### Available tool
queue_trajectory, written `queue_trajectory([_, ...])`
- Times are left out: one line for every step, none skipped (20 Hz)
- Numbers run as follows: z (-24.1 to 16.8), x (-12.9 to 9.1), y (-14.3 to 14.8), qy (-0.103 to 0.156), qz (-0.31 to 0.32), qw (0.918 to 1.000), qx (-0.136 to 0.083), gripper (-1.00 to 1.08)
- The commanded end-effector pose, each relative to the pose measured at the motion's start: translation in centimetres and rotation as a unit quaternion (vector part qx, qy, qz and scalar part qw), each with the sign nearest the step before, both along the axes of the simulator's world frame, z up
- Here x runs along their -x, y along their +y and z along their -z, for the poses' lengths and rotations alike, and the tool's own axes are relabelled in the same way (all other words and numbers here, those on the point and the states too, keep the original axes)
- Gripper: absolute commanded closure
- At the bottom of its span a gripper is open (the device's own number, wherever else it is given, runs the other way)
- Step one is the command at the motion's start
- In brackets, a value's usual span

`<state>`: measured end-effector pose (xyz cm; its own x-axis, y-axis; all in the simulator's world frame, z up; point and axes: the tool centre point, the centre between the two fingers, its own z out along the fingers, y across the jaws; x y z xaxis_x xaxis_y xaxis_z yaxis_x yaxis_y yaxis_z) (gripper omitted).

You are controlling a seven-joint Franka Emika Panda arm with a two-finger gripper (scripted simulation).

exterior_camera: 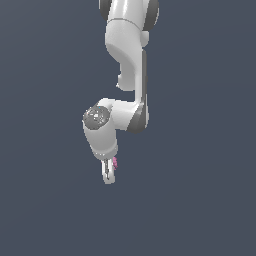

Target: Pick up the object and move it to a goal position.

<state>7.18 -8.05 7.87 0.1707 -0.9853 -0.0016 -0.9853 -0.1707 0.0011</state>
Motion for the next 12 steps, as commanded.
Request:
queue_trajectory([-1.6, 0.7, -0.1, -0.001, 0.0, 1.0, 0.0, 1.08])
queue_trajectory([-2.3, 1.0, -0.1, -0.001, 0.0, 1.0, -0.001, 1.08])
queue_trajectory([-3.0, 1.3, -0.2, -0.001, 0.0, 1.0, -0.001, 1.08])
queue_trajectory([-3.8, 1.7, -0.2, -0.001, 0.0, 1.0, -0.001, 1.08])
queue_trajectory([-4.7, 2.1, -0.3, -0.001, 0.0, 1.0, -0.001, 1.08])
queue_trajectory([-5.5, 2.5, -0.3, -0.001, 0.0, 1.0, -0.001, 1.08])
queue_trajectory([-6.4, 2.9, -0.4, -0.001, 0.0, 1.0, -0.001, 1.08])
queue_trajectory([-7.3, 3.3, -0.4, -0.001, 0.0, 1.0, -0.001, 1.08])
queue_trajectory([-8.2, 3.7, -0.5, -0.001, 0.0, 1.0, -0.001, 1.08])
queue_trajectory([-9.2, 4.1, -0.6, -0.001, 0.0, 1.0, -0.001, 1.08])
queue_trajectory([-10.1, 4.5, -0.6, 0.0, 0.0, 1.0, -0.002, 1.08])
queue_trajectory([-11.0, 5.0, -0.7, 0.0, 0.0, 1.0, -0.002, 1.08])
